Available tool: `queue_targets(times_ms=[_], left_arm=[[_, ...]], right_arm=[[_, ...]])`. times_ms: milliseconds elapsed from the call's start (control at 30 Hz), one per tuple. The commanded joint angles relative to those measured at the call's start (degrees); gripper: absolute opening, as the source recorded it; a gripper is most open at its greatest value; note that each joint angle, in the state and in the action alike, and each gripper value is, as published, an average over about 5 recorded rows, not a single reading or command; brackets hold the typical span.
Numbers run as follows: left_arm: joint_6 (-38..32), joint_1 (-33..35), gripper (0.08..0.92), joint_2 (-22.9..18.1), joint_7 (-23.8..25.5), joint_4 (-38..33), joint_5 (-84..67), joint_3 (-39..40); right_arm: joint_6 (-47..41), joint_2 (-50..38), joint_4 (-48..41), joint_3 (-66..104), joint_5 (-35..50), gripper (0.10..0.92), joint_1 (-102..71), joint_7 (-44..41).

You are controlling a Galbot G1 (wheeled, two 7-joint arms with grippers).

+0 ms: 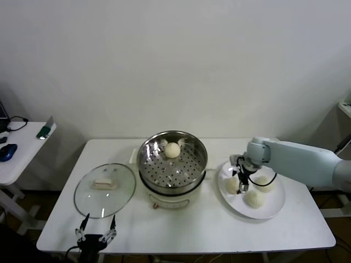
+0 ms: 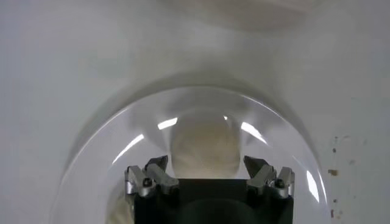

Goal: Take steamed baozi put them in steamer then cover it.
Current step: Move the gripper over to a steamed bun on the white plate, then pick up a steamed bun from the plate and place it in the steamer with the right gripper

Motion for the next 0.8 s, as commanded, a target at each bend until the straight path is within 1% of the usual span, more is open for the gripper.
queue_targets(times_ms=[33,300,467,633,800], left_arm=[[0.0,-0.1,0.823,0.0,0.0,0.1,0.0,0.1],[-0.1,-0.1,0.823,-0.1,0.0,0.0,0.0,0.1],[-0.1,-0.2,0.823,-0.1,0.0,0.0,0.1,0.2],[-0.1,-0.5,0.823,-0.2,0.0,0.2,0.3,0.6],[0.0,-0.9,0.823,-0.1,0.0,0.3,0.4,1.0]], right_arm=[[0.0,0.4,-0.9,0.7,-0.5,0.802,-0.8,0.0],[0.6,-0.4,0.1,0.5,-0.3,0.628,1.0,-1.4],[1.6,-2.3,2.9,-2.3,1.2,0.609,7.4,-2.9],[3.5,-3.6,7.6,-11.8,6.2,0.611,23.4,-6.3],[4.6,-1.8,11.5,-19.4,12.9,0.611,40.3,-10.0]])
